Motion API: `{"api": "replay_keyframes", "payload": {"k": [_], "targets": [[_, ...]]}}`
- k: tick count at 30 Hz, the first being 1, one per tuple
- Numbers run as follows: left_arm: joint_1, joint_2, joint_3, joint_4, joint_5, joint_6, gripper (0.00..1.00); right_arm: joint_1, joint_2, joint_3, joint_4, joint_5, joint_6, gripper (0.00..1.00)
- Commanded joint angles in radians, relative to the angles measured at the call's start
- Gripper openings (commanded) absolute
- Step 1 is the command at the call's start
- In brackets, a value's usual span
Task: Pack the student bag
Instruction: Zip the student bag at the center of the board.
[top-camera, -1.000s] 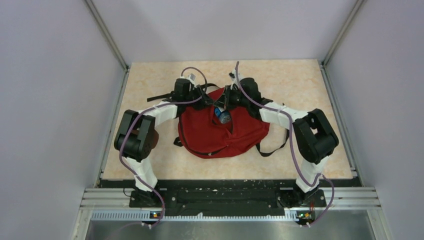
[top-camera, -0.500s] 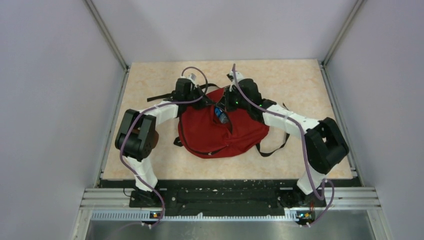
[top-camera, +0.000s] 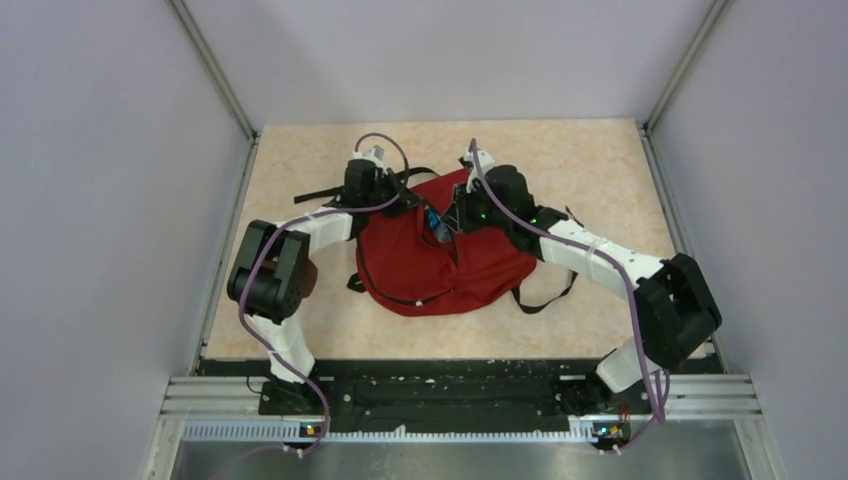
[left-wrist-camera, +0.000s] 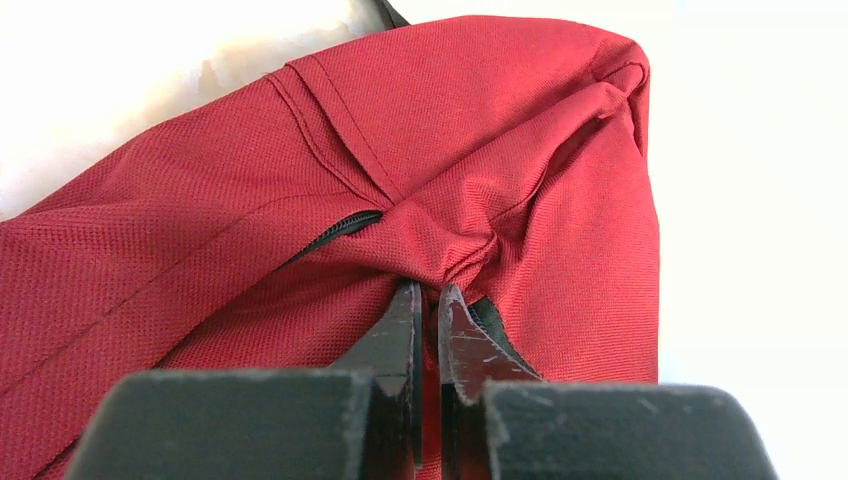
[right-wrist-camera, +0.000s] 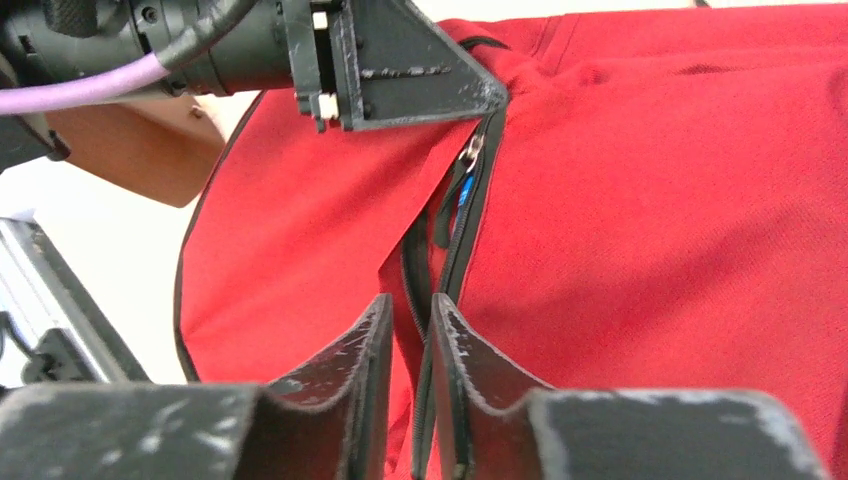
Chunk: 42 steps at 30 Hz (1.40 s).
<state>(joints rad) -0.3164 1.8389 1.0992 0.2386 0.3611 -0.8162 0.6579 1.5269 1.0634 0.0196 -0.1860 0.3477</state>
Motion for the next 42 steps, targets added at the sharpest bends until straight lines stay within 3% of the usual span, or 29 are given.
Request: {"api": "replay_keyframes", "payload": {"k": [1, 6, 11, 16, 23, 36, 42], "targets": [[0.005, -0.081, -0.032, 0.172, 0.044, 0.009, 0.00, 0.026, 0.049, 0.149, -0.065, 0.042, -0.136, 0.26], [0.005, -0.092, -0.050, 0.194, 0.068, 0.027, 0.00, 0.108, 0.095, 0.173, -0.035, 0.170, -0.194, 0.43], [0.007, -0.092, -0.045, 0.191, 0.091, 0.043, 0.00, 0.195, 0.174, 0.192, 0.008, 0.407, -0.378, 0.45], [0.008, -0.092, -0.045, 0.181, 0.097, 0.050, 0.00, 0.216, 0.235, 0.216, 0.031, 0.531, -0.479, 0.48], [0.010, -0.089, -0.038, 0.180, 0.104, 0.050, 0.00, 0.232, 0.265, 0.202, 0.059, 0.590, -0.608, 0.50], [0.012, -0.086, -0.030, 0.174, 0.104, 0.049, 0.00, 0.267, 0.311, 0.201, 0.085, 0.552, -0.710, 0.61], [0.012, -0.087, -0.029, 0.171, 0.104, 0.046, 0.00, 0.276, 0.371, 0.237, 0.077, 0.613, -0.747, 0.61]]}}
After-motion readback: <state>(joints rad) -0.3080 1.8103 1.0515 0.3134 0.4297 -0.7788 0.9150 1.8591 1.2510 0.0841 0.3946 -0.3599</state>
